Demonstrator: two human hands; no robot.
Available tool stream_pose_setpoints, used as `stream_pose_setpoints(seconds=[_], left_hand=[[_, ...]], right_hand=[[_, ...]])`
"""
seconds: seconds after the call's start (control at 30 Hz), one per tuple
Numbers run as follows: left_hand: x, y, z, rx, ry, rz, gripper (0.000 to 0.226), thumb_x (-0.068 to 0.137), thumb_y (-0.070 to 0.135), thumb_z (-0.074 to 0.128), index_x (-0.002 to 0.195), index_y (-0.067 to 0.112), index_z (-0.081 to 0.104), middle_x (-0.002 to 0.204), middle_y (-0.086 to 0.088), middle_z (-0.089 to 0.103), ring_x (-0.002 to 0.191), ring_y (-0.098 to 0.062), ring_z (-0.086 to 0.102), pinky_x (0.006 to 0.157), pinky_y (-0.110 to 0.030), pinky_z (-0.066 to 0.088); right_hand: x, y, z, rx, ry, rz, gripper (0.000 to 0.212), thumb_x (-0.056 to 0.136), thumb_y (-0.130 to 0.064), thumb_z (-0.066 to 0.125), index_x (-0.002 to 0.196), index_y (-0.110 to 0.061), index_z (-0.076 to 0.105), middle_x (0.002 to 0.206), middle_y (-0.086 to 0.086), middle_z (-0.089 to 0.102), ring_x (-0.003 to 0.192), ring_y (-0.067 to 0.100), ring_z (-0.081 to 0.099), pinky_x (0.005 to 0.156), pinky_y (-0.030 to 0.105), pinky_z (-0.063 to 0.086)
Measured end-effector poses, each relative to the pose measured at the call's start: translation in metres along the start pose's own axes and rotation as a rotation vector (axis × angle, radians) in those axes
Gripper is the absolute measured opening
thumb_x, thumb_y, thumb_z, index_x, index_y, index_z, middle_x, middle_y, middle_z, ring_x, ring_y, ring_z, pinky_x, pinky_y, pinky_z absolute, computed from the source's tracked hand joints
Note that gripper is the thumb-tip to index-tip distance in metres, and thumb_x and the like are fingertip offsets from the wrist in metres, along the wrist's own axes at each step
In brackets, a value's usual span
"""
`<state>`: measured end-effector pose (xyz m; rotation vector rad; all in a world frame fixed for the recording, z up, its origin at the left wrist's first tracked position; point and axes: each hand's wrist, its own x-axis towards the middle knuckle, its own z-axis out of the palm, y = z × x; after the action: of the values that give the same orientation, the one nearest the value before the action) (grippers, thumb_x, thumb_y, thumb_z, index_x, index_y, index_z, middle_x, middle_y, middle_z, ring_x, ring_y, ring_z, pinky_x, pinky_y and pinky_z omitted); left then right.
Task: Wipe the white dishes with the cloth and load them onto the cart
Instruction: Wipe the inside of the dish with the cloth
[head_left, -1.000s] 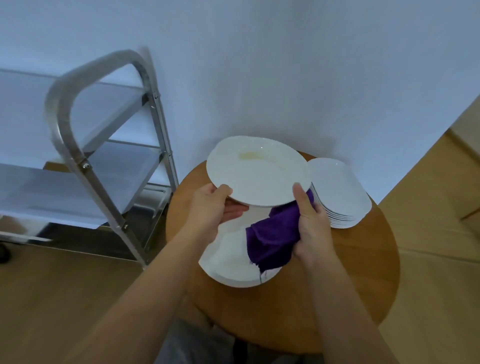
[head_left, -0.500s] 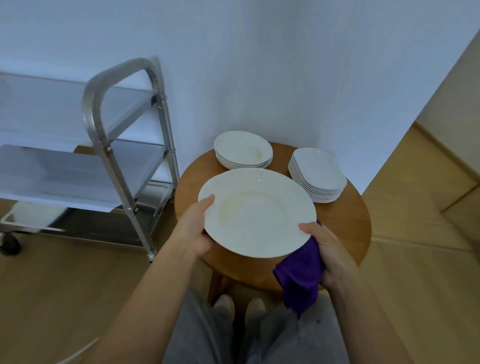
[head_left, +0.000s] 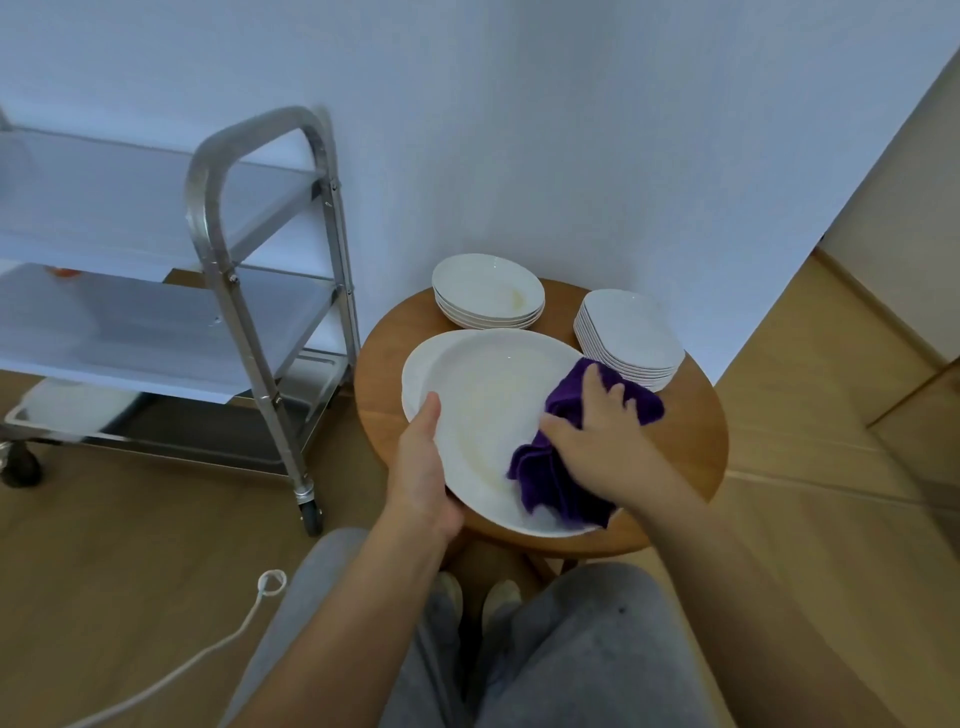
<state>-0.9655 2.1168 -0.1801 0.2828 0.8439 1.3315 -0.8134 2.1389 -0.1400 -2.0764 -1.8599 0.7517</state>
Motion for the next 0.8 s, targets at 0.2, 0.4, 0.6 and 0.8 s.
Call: stream_pose_setpoints(seconds=[0.2,0.4,0.6,0.8], left_hand=[[-0.005,-0.005,0.0,0.058,0.005,0.035,0.019,0.094,0.043,0.045,0.101,0.034,0.06,0.088,0.002,0.074,0.083,-0.025,0.071,0.072,-0.041,0.058],[-0.008,-0.005,-0.006,0.052,-0.1,0.015,0.039,0.094,0.045,0.041,0.109,0.022,0.068,0.104,-0.011,0.071,0.095,-0.026,0.069,0.077,-0.039,0.054],[-0.003,0.003,-0.015,-0.079,0.039,0.091,0.029,0.092,0.041,0.05,0.102,0.018,0.066,0.093,-0.006,0.074,0.081,-0.02,0.071,0.056,-0.029,0.057],[0.001,0.013,-0.021,-0.158,0.027,-0.043,0.039,0.09,0.049,0.047,0.108,0.017,0.058,0.097,-0.016,0.071,0.08,-0.033,0.07,0.059,-0.043,0.057]], right_hand=[[0.014,-0.008,0.047,-0.066,0.311,-0.078,0.064,0.1,-0.04,0.03,0.15,-0.015,0.001,0.158,0.011,-0.001,0.144,0.03,-0.003,0.116,0.038,0.001],[0.005,-0.042,0.054,0.048,0.221,-0.483,0.07,0.097,-0.031,0.046,0.15,-0.01,0.006,0.157,0.006,0.014,0.143,0.019,0.017,0.116,0.031,0.017],[-0.025,-0.048,0.078,-0.023,0.101,-0.593,0.064,0.098,-0.029,0.043,0.151,-0.018,0.008,0.156,-0.001,0.019,0.143,0.015,0.018,0.113,0.027,0.013],[-0.028,-0.006,0.056,-0.191,-0.176,-0.768,0.063,0.096,-0.03,0.047,0.15,-0.026,0.014,0.155,-0.006,0.023,0.141,0.012,0.022,0.107,0.021,0.013]])
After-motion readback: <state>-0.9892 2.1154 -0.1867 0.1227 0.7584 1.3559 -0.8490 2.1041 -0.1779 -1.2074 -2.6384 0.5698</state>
